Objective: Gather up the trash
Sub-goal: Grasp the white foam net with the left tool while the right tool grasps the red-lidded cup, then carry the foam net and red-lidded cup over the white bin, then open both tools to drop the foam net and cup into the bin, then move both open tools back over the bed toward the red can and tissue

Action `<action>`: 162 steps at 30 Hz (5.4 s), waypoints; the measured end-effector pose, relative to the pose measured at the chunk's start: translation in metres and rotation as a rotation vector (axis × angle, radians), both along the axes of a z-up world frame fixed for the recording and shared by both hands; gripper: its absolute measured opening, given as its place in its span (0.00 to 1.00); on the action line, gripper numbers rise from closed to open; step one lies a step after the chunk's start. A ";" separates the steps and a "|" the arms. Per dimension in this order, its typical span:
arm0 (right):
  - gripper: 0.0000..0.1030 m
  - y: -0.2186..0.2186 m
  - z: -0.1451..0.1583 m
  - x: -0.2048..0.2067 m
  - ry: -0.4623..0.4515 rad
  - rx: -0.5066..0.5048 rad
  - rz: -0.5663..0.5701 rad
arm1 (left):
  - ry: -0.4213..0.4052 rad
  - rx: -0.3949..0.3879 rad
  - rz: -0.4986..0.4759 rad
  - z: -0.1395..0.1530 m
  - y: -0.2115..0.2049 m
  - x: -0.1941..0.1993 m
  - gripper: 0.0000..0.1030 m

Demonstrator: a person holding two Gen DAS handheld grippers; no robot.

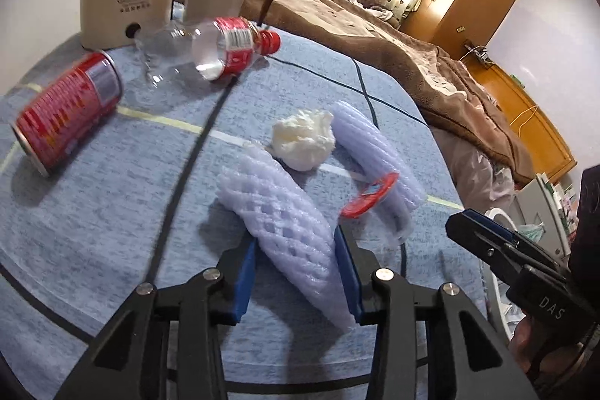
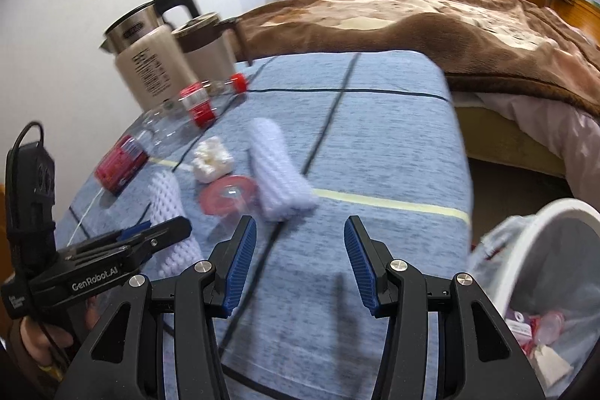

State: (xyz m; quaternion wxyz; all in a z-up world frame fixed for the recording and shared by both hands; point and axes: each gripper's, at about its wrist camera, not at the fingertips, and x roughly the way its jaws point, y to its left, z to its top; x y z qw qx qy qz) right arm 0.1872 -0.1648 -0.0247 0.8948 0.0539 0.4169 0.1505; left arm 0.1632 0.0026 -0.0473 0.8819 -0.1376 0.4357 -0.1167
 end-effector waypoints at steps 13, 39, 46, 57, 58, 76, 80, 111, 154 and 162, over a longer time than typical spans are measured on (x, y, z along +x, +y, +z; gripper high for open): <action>0.45 0.046 -0.009 0.010 -0.017 -0.046 0.131 | 0.008 0.046 0.032 0.001 0.040 0.000 0.41; 0.28 0.054 -0.022 0.020 0.016 -0.030 0.103 | -0.013 0.014 0.009 0.003 0.037 0.001 0.39; 0.28 0.045 -0.013 0.009 -0.004 0.000 0.084 | -0.029 0.018 -0.022 0.011 0.027 -0.006 0.39; 0.28 0.023 0.001 -0.014 -0.033 0.023 0.036 | -0.064 0.025 -0.069 0.026 0.005 -0.019 0.39; 0.28 0.020 0.002 -0.016 -0.034 0.024 0.030 | -0.068 0.029 -0.076 0.028 0.003 -0.020 0.39; 0.28 -0.074 0.021 -0.066 -0.070 0.020 -0.160 | -0.130 0.038 -0.277 0.048 -0.093 -0.037 0.39; 0.28 -0.096 0.021 -0.077 -0.068 0.017 -0.208 | -0.135 0.021 -0.332 0.051 -0.118 -0.040 0.39; 0.28 -0.233 -0.011 -0.125 0.023 -0.024 -0.500 | -0.074 0.070 -0.617 0.025 -0.274 -0.050 0.39; 0.39 -0.198 -0.005 -0.127 0.009 -0.011 -0.497 | -0.121 0.084 -0.496 0.041 -0.216 -0.051 0.59; 0.39 -0.157 0.004 -0.116 -0.015 -0.005 -0.421 | -0.147 0.092 -0.397 0.045 -0.167 -0.049 0.60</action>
